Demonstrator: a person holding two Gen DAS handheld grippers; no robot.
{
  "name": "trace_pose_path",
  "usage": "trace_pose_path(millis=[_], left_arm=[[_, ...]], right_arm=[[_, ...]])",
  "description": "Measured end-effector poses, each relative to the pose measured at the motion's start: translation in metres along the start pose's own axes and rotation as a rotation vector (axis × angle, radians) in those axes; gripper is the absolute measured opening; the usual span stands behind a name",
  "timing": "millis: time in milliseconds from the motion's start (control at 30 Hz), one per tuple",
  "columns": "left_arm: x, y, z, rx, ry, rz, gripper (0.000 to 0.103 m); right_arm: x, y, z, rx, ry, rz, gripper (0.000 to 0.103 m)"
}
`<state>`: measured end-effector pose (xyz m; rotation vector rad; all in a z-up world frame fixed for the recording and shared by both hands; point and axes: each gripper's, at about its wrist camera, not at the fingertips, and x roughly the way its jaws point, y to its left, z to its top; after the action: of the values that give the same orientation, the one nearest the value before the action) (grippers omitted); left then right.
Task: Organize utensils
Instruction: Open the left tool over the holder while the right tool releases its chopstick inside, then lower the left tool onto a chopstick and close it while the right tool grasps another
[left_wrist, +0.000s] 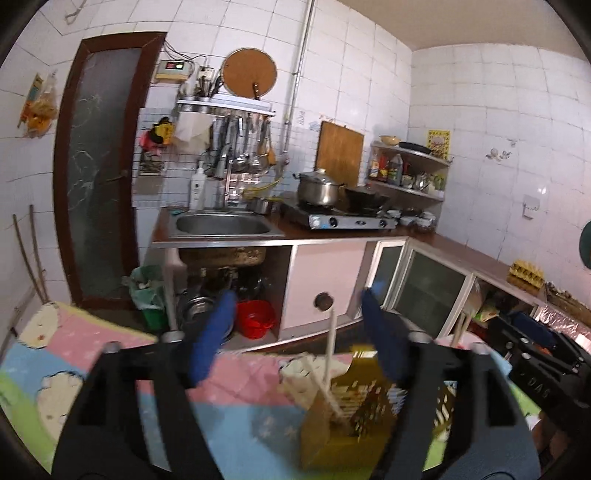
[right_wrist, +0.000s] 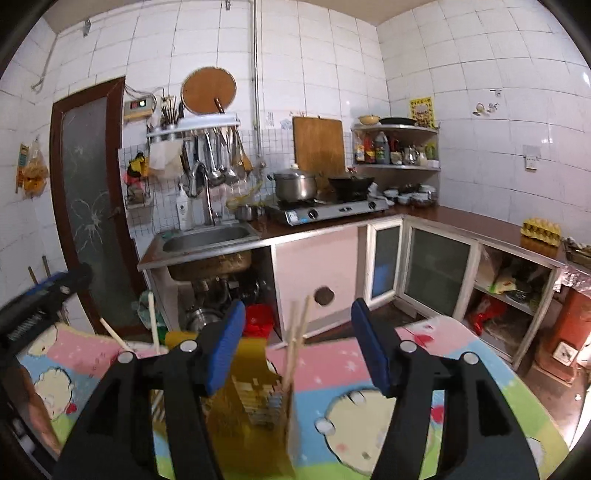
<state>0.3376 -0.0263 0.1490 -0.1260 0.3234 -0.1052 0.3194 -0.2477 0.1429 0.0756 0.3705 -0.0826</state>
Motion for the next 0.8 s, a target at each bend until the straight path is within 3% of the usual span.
trace_pose_path(millis=[67,367,667,800], left_arm=[[-0.017,0.006,-0.006,-0.004,0.046,-0.008,0.097],[-0.070,0.022,-0.071,0.050,0.218,0.002,0.098],[-0.069,0.029,-0.160,0.076,0.385,0.025,0.098],[-0.052,0.031,-0.183,0.082,0.447,0.046,0.098]], right_arm=[[-0.018,-0.003,-0.009,-0.004,0.031,-0.006,0.060],[-0.061,-0.009,-0.087,0.020,0.222,-0.028,0.061],[-0.046,-0.013,-0.174,0.058,0.352,-0.060,0.061],[-0.031,-0.010,-0.200,0.045,0.435,-0.078,0.061]])
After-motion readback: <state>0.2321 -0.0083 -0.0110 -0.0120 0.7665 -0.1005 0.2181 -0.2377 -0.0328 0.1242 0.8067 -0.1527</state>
